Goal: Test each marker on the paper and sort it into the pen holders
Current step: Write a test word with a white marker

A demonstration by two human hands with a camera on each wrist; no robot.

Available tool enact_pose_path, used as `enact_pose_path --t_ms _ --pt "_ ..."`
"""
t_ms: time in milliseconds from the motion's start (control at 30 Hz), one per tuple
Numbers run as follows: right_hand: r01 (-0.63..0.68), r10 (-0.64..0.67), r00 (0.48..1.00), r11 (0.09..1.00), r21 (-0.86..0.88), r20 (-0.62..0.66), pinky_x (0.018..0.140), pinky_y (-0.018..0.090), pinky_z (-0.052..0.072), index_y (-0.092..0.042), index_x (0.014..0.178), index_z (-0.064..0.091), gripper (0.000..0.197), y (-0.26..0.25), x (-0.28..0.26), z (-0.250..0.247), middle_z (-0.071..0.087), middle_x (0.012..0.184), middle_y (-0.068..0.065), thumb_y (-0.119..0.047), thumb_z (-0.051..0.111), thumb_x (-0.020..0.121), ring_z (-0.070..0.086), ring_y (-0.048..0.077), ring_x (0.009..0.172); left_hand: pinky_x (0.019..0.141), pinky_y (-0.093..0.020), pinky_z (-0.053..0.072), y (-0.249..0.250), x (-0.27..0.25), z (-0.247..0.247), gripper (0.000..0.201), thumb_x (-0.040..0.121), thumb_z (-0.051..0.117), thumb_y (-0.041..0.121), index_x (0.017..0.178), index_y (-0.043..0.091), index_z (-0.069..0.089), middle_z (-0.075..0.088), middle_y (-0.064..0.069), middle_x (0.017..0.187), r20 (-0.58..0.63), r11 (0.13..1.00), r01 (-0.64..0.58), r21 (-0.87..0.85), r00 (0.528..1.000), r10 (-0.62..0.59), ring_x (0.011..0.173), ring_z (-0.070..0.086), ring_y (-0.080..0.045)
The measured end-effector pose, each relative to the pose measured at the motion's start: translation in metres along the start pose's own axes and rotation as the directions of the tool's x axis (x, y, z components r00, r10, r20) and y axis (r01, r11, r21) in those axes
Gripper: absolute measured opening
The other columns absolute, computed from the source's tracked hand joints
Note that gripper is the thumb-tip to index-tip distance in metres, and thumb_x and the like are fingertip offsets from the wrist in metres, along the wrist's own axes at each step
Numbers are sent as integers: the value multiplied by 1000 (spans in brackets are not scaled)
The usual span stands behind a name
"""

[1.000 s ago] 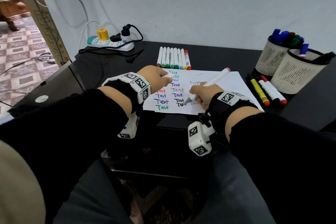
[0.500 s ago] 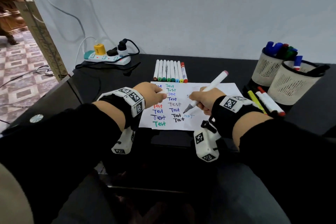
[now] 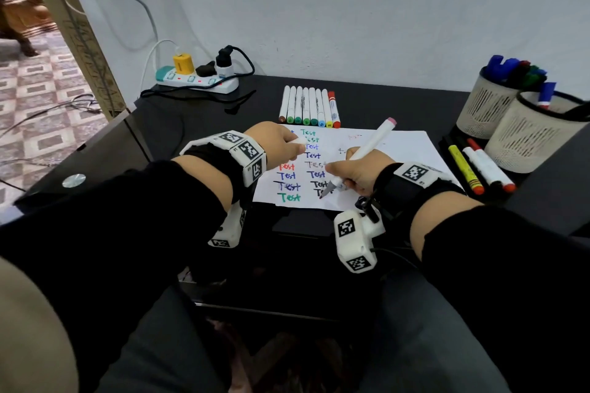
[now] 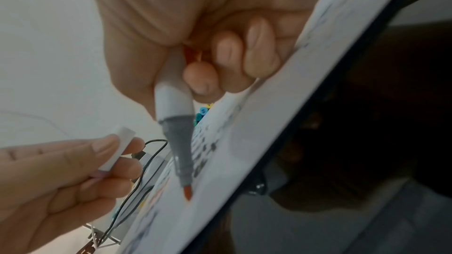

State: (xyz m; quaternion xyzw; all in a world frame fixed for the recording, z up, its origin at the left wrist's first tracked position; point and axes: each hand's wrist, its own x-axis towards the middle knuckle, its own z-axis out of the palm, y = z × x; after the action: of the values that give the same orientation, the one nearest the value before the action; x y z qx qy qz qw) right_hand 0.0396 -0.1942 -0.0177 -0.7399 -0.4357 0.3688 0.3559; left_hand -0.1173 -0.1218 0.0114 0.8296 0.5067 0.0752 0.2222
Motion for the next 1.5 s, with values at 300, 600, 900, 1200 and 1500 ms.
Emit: enact_pose_path --t_ms 300,600,900,1200,1500 --pt "1 1 999 998 58 -41 37 20 32 -16 52 38 40 6 -2 -3 51 56 9 -10 65 81 45 15 43 83 -24 42 0 -1 0 32 95 46 40 97 16 66 63 8 86 8 1000 -12 -9 1000 12 90 59 -11" --pt "-7 10 999 997 80 -32 38 19 34 -15 52 36 40 6 -4 -4 48 52 6 -6 64 79 42 10 35 83 -26 45 0 -1 1 29 95 47 39 87 17 65 64 6 85 0 1000 -17 -11 1000 17 88 61 -13" --pt "-27 30 998 998 61 -57 39 20 31 -16 53 33 39 6 -6 -4 43 60 9 -4 60 78 38 17 48 90 -29 46 3 -4 1 33 95 47 38 98 13 68 69 0 98 10 1000 3 -31 1000 -3 97 63 -16" --pt "-40 44 996 998 50 -72 45 24 29 -17 56 31 38 2 -6 -7 38 59 6 -4 59 79 34 16 47 91 -29 45 3 -6 0 34 96 47 38 104 12 67 69 0 101 18 999 0 -37 1000 1 98 62 -16" --pt "-43 50 995 996 74 -90 44 24 29 -16 57 30 38 2 -8 -9 35 57 4 -3 58 80 32 16 47 91 -30 46 3 -5 0 34 95 47 38 99 12 68 69 -2 101 20 1000 0 -23 1000 0 98 63 -17"
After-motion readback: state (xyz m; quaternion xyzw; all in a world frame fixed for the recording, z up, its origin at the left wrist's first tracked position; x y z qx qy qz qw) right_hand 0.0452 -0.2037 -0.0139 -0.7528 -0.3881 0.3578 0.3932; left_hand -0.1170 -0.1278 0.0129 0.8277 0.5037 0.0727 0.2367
